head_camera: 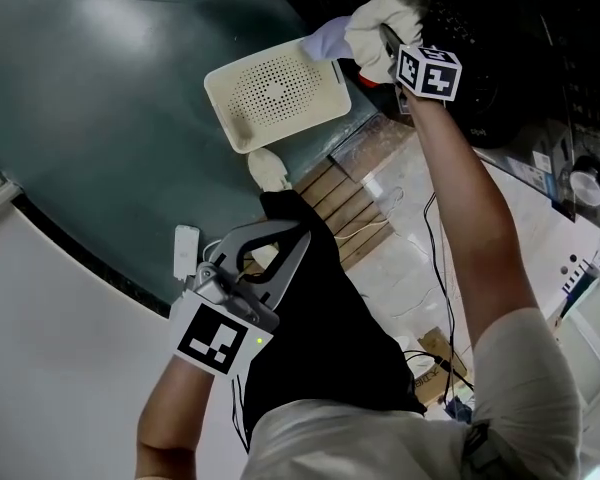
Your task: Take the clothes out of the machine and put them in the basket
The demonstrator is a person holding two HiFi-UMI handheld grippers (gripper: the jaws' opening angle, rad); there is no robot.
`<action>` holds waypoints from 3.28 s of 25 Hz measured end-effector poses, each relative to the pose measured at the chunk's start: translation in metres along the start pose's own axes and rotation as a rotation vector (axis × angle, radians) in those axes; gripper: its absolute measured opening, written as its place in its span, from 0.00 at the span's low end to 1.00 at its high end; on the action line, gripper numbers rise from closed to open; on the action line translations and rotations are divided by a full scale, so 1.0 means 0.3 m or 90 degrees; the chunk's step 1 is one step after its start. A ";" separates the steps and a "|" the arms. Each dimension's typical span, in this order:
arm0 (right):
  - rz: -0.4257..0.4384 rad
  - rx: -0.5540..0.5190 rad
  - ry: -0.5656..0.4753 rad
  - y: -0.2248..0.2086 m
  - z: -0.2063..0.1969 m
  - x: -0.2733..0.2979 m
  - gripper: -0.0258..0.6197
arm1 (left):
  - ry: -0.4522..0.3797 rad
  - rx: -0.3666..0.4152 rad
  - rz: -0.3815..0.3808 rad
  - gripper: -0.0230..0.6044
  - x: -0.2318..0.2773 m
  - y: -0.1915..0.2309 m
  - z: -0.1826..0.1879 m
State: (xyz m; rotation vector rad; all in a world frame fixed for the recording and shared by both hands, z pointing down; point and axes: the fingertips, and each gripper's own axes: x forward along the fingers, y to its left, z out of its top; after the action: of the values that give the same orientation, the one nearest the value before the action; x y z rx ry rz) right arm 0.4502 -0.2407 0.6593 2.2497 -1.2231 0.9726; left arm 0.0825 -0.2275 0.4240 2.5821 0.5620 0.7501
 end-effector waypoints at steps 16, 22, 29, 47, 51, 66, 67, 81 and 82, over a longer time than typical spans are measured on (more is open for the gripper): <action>0.022 -0.136 -0.097 0.151 0.124 -0.402 0.36 | -0.019 0.021 0.022 0.03 -0.094 -0.199 0.004; 0.053 -0.169 -0.139 0.236 0.208 -0.561 0.36 | -0.025 0.020 0.034 0.03 -0.140 -0.254 -0.021; 0.083 -0.183 -0.180 0.332 0.277 -0.738 0.36 | -0.029 0.017 0.042 0.03 -0.192 -0.316 -0.058; 0.242 -0.248 -0.254 0.788 0.362 -0.997 0.36 | -0.059 0.013 0.093 0.03 -0.330 -0.406 -0.126; 0.279 -0.261 -0.240 0.894 0.309 -0.985 0.36 | -0.067 0.005 0.109 0.03 -0.362 -0.417 -0.150; 0.364 -0.332 -0.119 1.124 -0.024 -0.696 0.36 | -0.068 -0.034 0.135 0.03 -0.402 -0.398 -0.281; 0.365 -0.335 -0.109 1.129 -0.049 -0.666 0.36 | -0.067 -0.036 0.136 0.03 -0.402 -0.391 -0.284; 0.376 -0.382 0.038 1.131 -0.342 -0.242 0.36 | -0.048 -0.066 0.147 0.03 -0.366 -0.250 -0.333; 0.374 -0.387 0.048 1.130 -0.359 -0.211 0.36 | -0.049 -0.071 0.148 0.03 -0.359 -0.234 -0.336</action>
State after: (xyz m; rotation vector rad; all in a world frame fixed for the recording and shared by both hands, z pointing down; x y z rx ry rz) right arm 0.0991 -0.3198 0.6917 1.4002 -1.8869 0.7149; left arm -0.0774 -0.1938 0.4249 2.5856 0.1920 0.7279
